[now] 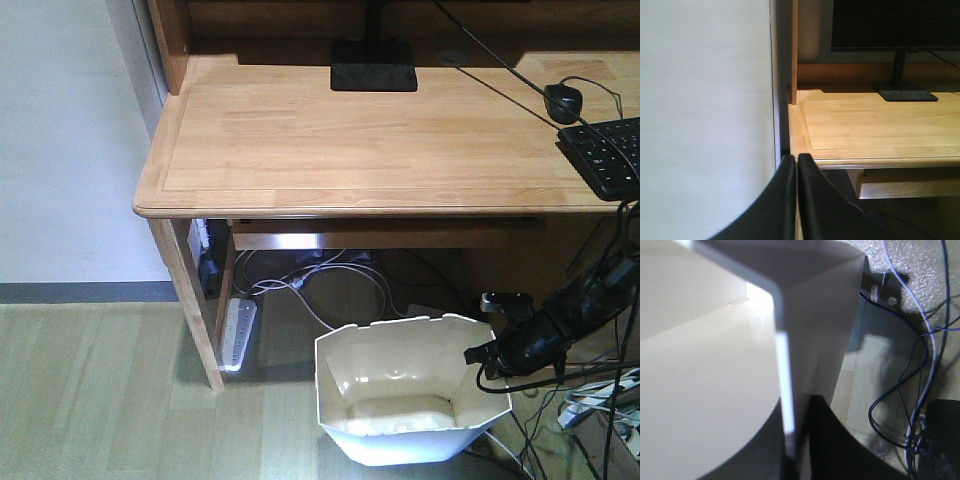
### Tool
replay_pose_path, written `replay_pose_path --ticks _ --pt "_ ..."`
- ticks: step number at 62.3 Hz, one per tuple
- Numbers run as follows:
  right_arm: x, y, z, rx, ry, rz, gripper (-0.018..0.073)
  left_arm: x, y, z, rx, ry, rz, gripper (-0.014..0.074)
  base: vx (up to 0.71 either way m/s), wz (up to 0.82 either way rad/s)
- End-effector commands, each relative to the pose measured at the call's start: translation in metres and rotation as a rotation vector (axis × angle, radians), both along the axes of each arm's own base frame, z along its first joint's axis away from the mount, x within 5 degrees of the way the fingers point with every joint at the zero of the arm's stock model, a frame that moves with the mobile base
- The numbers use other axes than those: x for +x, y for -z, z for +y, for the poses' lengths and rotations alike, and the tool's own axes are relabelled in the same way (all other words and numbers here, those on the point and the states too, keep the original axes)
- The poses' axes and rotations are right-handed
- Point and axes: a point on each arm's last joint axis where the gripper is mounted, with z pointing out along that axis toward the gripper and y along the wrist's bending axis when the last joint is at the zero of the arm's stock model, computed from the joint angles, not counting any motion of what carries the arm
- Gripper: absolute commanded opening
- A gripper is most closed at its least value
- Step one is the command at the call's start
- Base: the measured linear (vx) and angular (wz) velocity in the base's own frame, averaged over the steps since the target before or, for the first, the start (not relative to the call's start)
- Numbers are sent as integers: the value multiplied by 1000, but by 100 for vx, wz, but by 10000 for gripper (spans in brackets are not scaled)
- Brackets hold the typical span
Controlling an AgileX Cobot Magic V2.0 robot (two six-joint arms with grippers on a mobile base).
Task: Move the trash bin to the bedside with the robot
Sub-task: 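Lift the bin with the right gripper and pull it out from under the desk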
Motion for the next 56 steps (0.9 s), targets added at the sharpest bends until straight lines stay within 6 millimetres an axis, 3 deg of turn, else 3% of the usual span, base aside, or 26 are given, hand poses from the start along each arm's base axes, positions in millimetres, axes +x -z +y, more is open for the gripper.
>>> replay_pose_path --ticks 1,25,47,56 --pt "11 -54 7 119 0 -69 -6 1 2 0 -14 7 -59 -6 0 0" --pt "-22 -150 17 141 -14 -180 -6 1 2 0 -14 7 -59 -6 0 0" --pt "-51 -249 39 308 -19 -336 -6 1 2 0 -14 7 -59 -6 0 0" --pt "-60 -275 40 298 -39 -395 -6 1 2 0 -14 7 -59 -6 0 0"
